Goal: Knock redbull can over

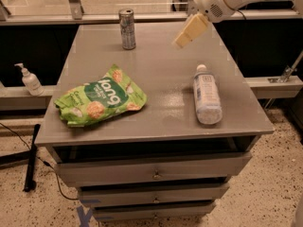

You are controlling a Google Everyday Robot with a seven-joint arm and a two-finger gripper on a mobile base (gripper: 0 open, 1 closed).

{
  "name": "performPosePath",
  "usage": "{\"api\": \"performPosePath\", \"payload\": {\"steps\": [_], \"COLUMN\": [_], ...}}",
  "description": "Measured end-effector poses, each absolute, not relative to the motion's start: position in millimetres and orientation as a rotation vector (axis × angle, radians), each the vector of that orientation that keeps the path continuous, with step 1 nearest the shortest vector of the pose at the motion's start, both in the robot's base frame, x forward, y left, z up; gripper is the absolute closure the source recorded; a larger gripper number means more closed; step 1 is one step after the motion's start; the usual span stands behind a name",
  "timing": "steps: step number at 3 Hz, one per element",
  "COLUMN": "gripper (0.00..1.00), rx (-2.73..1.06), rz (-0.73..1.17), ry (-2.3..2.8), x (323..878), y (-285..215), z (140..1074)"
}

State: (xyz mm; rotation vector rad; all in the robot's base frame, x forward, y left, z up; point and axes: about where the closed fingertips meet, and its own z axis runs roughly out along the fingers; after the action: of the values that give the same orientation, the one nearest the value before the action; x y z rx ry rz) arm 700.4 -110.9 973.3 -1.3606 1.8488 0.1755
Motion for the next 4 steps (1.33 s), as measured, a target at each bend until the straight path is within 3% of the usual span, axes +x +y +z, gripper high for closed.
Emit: {"api": "performPosePath", "payload": {"steps": [2,4], "gripper": [0.00,0.00], "rx": [-1.340,-1.075], "rz": [0.192,0.430], "ry": [1.834,1.684], "x": [703.4,781.7], "y": [-110.9,-63.1], "z": [972.7,942.0]}}
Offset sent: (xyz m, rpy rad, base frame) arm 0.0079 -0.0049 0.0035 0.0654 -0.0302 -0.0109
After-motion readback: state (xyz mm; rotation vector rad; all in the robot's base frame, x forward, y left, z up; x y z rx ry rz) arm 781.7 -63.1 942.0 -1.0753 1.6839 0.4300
